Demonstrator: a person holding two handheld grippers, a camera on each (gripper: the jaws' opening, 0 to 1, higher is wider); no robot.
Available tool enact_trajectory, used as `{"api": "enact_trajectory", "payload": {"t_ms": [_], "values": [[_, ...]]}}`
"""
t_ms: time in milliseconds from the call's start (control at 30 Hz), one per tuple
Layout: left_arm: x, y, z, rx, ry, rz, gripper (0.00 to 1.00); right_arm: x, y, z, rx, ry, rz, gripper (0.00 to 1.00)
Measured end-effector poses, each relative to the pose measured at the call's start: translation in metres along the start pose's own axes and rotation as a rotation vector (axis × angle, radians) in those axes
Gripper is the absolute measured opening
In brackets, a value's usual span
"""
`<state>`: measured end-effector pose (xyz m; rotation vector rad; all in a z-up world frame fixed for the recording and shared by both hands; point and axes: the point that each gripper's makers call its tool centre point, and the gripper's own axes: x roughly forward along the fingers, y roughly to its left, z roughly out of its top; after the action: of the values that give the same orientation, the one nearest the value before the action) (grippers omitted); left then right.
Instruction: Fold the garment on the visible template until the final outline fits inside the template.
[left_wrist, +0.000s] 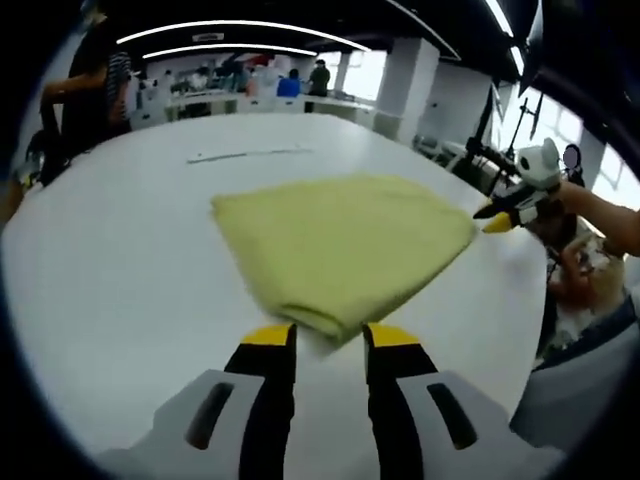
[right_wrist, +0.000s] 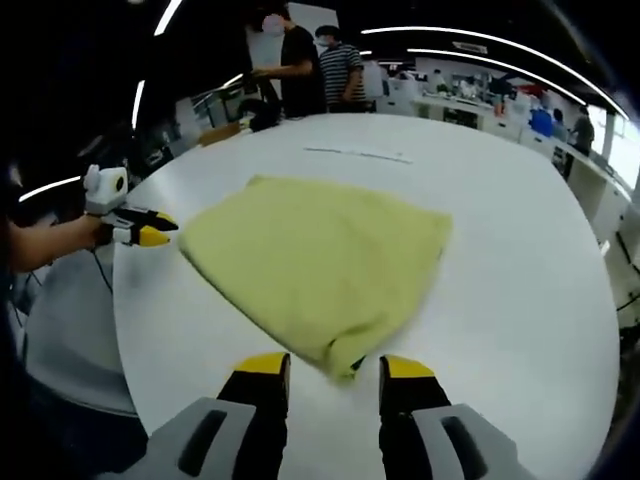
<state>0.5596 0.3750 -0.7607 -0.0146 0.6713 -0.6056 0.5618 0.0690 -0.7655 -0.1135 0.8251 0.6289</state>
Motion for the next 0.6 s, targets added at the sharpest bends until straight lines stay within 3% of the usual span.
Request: {"api": "enact_trajectory", "payload": {"t_ms": [133, 400, 600], "values": [[0.0042, -0.0042, -0.0020, -0.018, -0.007, -0.001, 0.15, 0.0018, -0.0010, -0.0001, 0.007, -0.017, -0.020, 0.15], [0.0071, -0.0048, -0.0010, -0.039, -0.026, 0.012, 0.06, 0.0045, -0.0049, -0.0047, 0.017, -0.026, -0.067, 0.03], [0.0065, -0.0016, -0.0054, -0.034, -0.019, 0.024, 0.06, 0.0060, -0.0045, -0.0066, 0.038, -0.038, -0.077, 0.02]]}}
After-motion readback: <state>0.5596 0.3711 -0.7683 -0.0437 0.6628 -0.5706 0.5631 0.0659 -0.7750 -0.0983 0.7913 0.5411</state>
